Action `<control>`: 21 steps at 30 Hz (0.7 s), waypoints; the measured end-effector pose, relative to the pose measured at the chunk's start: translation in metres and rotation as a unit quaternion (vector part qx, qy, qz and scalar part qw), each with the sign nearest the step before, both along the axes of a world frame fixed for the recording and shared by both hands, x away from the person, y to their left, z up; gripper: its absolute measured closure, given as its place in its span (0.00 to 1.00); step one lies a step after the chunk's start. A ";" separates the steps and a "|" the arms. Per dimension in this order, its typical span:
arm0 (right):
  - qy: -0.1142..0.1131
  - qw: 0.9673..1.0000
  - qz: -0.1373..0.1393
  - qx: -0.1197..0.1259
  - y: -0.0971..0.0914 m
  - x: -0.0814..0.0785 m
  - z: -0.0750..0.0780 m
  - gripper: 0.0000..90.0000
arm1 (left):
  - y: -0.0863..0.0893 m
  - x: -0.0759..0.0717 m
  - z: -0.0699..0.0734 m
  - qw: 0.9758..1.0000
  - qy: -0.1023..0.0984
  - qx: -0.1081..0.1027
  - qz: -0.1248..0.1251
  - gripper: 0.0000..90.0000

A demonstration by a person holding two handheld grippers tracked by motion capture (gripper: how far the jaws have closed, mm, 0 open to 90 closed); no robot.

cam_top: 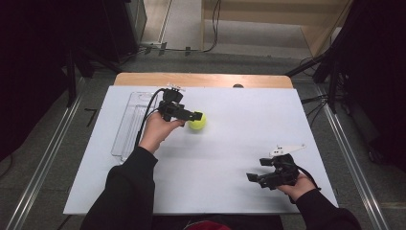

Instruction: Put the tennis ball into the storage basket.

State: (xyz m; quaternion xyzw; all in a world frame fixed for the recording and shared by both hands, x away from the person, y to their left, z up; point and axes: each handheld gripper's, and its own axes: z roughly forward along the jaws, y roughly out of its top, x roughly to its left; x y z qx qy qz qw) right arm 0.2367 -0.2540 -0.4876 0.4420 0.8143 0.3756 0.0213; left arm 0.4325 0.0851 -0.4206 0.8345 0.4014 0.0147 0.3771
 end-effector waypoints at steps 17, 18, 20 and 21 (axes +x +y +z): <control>-0.002 1.000 0.003 0.000 0.000 -0.001 0.001 0.14 | -0.021 0.021 0.011 1.000 -0.014 0.013 -0.006 0.09; -0.002 1.000 0.003 0.000 0.000 -0.001 0.001 0.14 | -0.022 0.022 0.010 1.000 -0.015 0.016 -0.005 0.09; -0.002 1.000 0.003 0.000 0.000 -0.001 0.001 0.14 | -0.025 0.023 0.009 1.000 -0.018 0.021 -0.004 0.09; -0.002 1.000 0.002 0.000 0.000 -0.001 0.001 0.14 | -0.025 0.024 0.008 1.000 -0.019 0.019 -0.005 0.09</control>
